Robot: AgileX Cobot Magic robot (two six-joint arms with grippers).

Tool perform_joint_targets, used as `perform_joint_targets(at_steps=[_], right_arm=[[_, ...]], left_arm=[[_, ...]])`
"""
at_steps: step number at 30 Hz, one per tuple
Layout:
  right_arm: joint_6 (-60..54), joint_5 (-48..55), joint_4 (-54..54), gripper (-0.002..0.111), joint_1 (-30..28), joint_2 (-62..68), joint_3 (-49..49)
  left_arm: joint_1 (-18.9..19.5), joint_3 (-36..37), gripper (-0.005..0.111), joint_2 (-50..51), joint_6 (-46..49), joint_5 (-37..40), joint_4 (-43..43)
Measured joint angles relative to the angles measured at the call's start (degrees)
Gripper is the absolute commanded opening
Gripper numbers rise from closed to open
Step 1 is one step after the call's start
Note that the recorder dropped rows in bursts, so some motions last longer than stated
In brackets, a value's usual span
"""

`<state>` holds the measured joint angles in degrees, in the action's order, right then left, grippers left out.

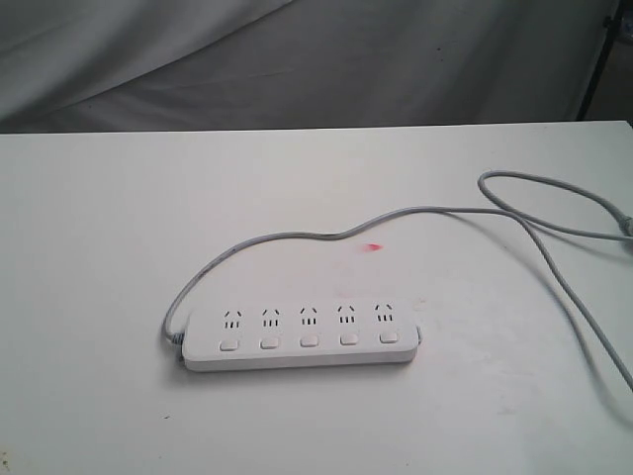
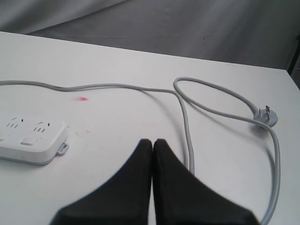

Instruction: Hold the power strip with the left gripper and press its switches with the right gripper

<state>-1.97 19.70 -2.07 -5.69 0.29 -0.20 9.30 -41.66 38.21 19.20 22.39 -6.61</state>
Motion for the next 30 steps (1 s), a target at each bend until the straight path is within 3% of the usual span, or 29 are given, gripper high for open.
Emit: perform_joint_targets(at_steps=[12, 18, 21, 26, 30], right_arm=[[0.00, 0.00, 0.00, 0.000, 0.00, 0.00, 0.00], [0.00, 0.00, 0.00, 0.000, 0.00, 0.00, 0.00], [0.00, 0.00, 0.00, 0.000, 0.00, 0.00, 0.00], [0.00, 0.00, 0.00, 0.000, 0.00, 0.00, 0.00], [0.00, 0.00, 0.00, 0.000, 0.00, 0.00, 0.00]], left_arm=[[1.03, -5.27, 0.001, 12.55, 16.17, -7.64, -12.91], [7.79, -5.27, 0.001, 18.58, 28.66, -7.50, -26.99], [11.78, -5.27, 0.001, 21.22, 40.63, -5.29, -38.39], [17.29, -5.27, 0.001, 24.39, 63.63, 2.47, -56.83], [20.27, -5.27, 0.001, 25.66, 74.55, 9.05, -65.63]])
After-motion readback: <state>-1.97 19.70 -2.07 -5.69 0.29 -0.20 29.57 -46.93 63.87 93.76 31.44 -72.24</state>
